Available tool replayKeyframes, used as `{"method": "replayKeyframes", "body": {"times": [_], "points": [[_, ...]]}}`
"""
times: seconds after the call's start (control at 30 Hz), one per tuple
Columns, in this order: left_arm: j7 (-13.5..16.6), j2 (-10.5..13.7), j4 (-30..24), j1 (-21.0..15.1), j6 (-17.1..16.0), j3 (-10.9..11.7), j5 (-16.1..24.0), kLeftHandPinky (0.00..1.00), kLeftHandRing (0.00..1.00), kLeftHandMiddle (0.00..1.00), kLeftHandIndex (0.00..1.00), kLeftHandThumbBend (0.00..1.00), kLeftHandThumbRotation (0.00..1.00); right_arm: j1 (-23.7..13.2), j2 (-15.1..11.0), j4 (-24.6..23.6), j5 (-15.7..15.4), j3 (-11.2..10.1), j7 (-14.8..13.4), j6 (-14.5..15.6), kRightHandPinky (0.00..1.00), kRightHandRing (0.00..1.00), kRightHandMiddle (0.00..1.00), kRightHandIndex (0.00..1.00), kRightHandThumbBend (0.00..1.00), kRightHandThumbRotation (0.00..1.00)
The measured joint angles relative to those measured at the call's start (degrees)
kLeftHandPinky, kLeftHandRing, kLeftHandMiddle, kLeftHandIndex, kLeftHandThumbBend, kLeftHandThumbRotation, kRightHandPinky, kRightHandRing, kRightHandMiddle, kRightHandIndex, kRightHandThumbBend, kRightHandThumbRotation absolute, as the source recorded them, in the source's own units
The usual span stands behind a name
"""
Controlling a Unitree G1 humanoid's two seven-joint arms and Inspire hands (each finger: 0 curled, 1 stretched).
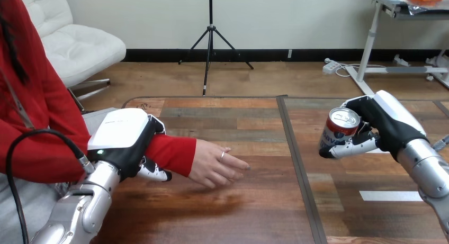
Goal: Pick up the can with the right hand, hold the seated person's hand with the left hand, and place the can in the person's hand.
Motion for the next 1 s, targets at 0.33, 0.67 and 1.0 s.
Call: {"method": "replayKeyframes", "body": {"times": [0.33, 0.67, 1.0], "points": [[-0.1, -0.3, -0.8, 0.0, 0.2, 0.3, -0.2, 0.20, 0.25, 0.31, 0.31, 0.83, 0.00, 0.0, 0.6, 0.0, -0.2, 0.2, 0.6, 0.6, 0.37, 0.40, 0.46, 0.48, 0.73, 0.00], [-0.1, -0.9, -1.3, 0.0, 0.2, 0.7, -0.9, 0.19, 0.25, 0.31, 0.31, 0.84, 0.00, 0.0, 1.5, 0.0, -0.6, 0.5, 1.3, 2.0, 0.35, 0.38, 0.44, 0.48, 0.73, 0.00], [-0.1, -1.7, -2.1, 0.1, 0.2, 1.1, -1.1, 0.19, 0.25, 0.31, 0.31, 0.85, 0.00, 0.0, 2.5, -0.2, -0.8, 1.5, 1.5, 2.4, 0.33, 0.38, 0.44, 0.47, 0.72, 0.00]]}}
